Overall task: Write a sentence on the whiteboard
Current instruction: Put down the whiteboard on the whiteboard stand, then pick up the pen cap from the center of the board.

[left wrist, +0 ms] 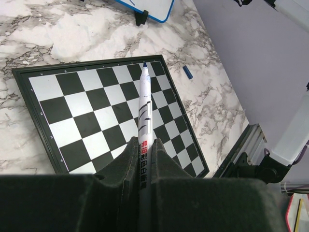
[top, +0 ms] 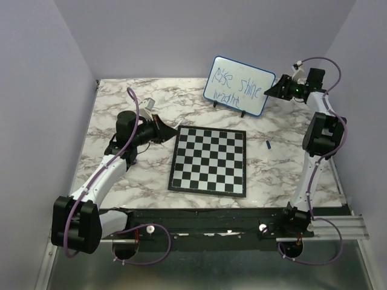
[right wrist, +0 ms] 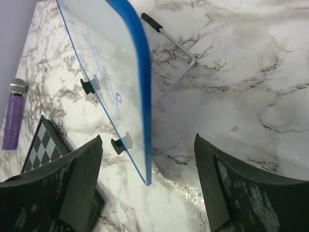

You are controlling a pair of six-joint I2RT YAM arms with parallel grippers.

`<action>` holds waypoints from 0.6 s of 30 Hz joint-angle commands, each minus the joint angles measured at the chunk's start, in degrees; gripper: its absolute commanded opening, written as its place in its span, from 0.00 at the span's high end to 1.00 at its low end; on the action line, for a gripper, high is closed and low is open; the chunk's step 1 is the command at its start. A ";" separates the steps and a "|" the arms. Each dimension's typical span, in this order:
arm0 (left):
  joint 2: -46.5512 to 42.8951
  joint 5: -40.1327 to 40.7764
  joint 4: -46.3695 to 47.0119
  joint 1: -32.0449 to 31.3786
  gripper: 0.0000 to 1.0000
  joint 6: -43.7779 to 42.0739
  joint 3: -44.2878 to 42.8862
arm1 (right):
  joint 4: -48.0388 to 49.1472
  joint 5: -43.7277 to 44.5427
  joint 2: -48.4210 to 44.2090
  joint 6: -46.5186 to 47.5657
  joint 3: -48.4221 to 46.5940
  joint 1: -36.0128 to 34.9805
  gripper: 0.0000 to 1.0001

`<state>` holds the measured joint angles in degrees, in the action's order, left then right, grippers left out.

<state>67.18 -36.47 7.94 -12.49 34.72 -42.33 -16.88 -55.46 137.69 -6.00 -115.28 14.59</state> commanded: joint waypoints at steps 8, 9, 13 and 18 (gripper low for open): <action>-2.93 -1.85 -1.97 -0.25 1.00 -2.38 -2.67 | -6.31 3.25 -14.46 11.08 7.96 1.23 0.15; -3.19 -2.11 -1.53 -0.25 1.00 -2.29 -2.15 | -7.62 4.04 -16.21 12.05 8.84 1.23 0.14; -4.77 -2.38 1.37 -0.25 1.00 -0.62 0.40 | -11.58 5.89 -21.30 17.59 13.67 1.23 0.14; -6.09 0.52 2.16 -0.69 1.00 -0.18 2.68 | -17.64 5.37 -27.90 26.38 21.14 1.23 0.14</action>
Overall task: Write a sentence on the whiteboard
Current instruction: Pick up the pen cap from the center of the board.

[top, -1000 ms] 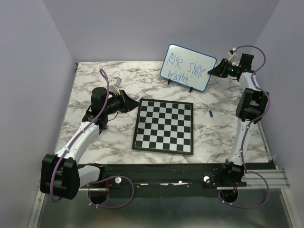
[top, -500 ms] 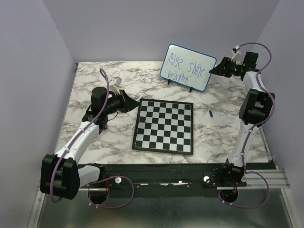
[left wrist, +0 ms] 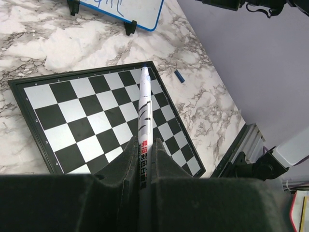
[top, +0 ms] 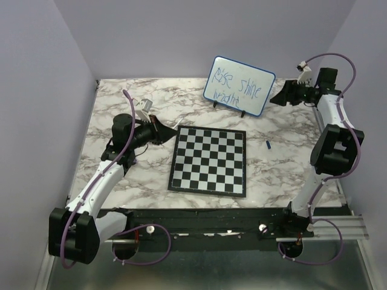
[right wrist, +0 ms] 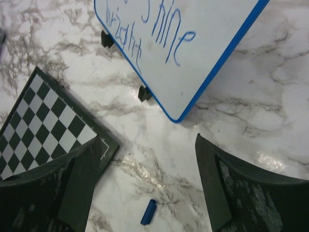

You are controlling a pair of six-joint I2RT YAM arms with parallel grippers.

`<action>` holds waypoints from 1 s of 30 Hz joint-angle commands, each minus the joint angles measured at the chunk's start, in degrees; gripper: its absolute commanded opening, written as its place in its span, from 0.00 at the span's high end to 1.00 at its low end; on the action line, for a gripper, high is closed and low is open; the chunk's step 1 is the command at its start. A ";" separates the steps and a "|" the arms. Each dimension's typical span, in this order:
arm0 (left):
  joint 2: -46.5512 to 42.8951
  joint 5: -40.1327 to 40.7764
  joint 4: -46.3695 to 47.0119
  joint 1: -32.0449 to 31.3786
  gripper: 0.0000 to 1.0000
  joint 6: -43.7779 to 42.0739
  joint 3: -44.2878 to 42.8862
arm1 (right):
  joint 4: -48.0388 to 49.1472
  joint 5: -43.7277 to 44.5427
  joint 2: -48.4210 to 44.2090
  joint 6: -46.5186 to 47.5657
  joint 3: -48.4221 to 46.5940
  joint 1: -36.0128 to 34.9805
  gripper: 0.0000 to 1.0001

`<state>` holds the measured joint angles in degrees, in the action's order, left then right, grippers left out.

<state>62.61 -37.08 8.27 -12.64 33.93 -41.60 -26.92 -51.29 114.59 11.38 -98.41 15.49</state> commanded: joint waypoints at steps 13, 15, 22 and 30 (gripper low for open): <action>-5.30 9.66 -4.14 -9.77 1.00 -4.49 2.66 | -14.83 7.15 -17.46 17.89 21.68 0.16 0.16; -5.57 9.75 -4.05 -10.29 1.00 -4.40 3.02 | -14.40 9.35 -17.99 17.98 23.69 -0.10 0.17; -6.80 9.40 -3.18 -11.26 1.00 -3.79 4.34 | -11.14 21.74 -18.70 17.19 27.66 -3.35 0.25; -7.06 9.39 -3.18 -11.26 1.00 -3.79 4.78 | -11.40 30.10 -11.59 15.08 23.71 -8.36 0.44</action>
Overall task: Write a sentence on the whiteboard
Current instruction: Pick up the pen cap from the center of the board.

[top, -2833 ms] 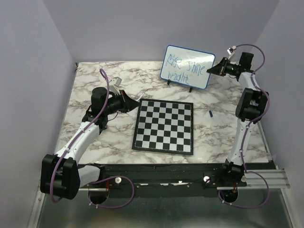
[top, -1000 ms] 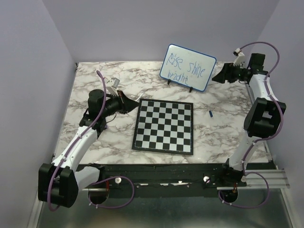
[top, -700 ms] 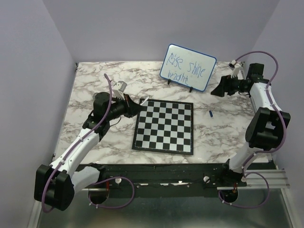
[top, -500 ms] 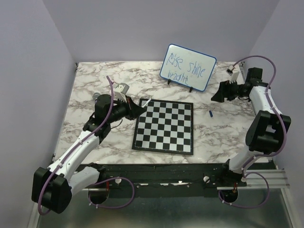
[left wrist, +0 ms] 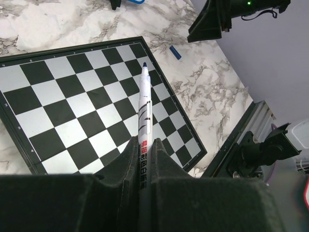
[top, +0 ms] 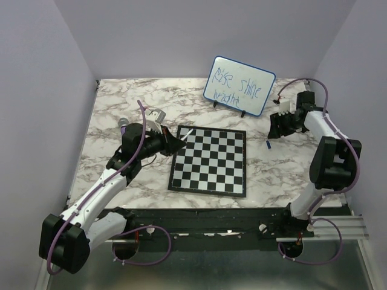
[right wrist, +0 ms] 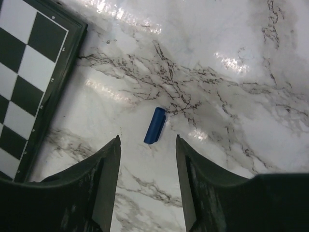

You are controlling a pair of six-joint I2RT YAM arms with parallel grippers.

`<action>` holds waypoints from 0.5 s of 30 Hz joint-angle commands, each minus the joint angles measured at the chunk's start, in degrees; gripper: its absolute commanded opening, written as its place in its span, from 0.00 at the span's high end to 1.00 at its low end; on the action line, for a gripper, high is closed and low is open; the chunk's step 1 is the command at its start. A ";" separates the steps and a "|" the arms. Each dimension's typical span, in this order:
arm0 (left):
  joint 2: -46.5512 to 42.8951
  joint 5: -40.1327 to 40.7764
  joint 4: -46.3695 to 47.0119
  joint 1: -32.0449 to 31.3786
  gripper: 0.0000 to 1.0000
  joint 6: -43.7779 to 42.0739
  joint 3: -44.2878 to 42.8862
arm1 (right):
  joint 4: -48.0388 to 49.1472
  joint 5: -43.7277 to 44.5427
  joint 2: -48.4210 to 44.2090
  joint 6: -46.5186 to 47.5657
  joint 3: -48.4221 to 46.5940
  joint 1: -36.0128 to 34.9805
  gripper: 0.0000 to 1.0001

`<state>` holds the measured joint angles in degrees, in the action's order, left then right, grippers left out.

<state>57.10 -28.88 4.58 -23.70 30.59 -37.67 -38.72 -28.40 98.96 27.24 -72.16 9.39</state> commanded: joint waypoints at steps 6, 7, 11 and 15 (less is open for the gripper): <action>-1.82 1.29 0.25 -0.20 1.00 -0.71 1.11 | 0.40 11.79 5.81 -1.23 -2.99 -5.17 0.51; -1.64 1.29 0.34 -0.20 1.00 -0.71 1.02 | 0.40 12.14 6.24 -1.23 -2.99 -5.52 0.52; -1.12 1.11 0.69 -0.20 1.00 -0.71 1.11 | -0.13 13.81 7.91 -1.76 -3.16 -6.57 0.55; -1.29 0.85 0.87 -0.20 1.00 -0.62 1.20 | -0.56 15.39 9.50 -2.19 -3.77 -7.19 0.59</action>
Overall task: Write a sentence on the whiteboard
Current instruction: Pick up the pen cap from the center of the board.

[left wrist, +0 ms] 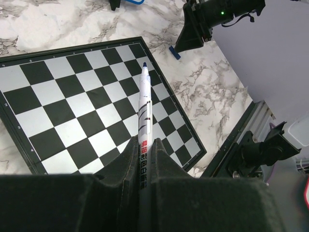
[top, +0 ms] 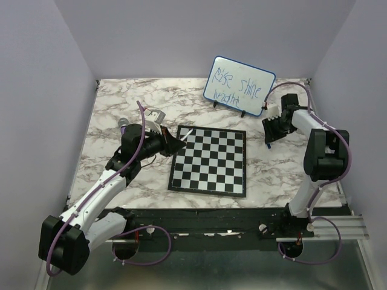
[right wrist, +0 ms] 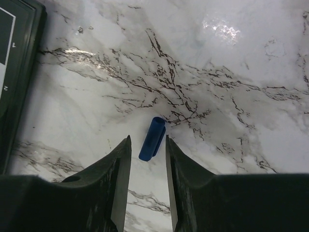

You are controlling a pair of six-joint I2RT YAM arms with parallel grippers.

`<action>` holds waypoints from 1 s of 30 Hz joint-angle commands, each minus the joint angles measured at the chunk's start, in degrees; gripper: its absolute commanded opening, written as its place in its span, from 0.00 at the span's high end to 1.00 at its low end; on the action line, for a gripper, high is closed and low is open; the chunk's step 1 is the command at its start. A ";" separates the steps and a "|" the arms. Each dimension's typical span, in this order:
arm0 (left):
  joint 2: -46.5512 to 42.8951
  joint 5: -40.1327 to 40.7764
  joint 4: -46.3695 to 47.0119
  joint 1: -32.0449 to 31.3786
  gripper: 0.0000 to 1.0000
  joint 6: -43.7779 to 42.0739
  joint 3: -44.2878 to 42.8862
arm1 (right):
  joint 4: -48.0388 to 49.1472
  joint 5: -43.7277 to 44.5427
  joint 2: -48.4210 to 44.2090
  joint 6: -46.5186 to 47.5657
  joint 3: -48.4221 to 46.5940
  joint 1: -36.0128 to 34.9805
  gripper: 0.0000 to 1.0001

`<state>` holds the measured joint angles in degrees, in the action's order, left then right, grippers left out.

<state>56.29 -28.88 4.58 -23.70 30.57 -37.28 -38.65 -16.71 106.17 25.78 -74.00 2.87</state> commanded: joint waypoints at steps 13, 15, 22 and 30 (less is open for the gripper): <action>-0.84 0.85 0.78 -0.20 1.00 -0.68 1.07 | -0.98 6.43 2.99 -0.20 0.17 -1.29 0.62; -0.75 0.76 0.78 -0.20 1.00 -0.60 0.98 | -0.98 6.16 3.25 -0.03 0.34 -1.29 0.64; -1.27 0.85 0.61 -0.20 1.00 -0.77 1.07 | -1.69 5.81 4.04 0.15 0.26 -1.29 0.66; -0.66 -0.21 1.31 -0.20 1.00 -0.51 1.15 | -2.21 5.20 2.46 2.43 2.89 -1.29 0.62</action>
<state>56.16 -28.91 4.60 -23.70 30.44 -36.93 -39.00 -12.05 109.06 26.13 -73.30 1.80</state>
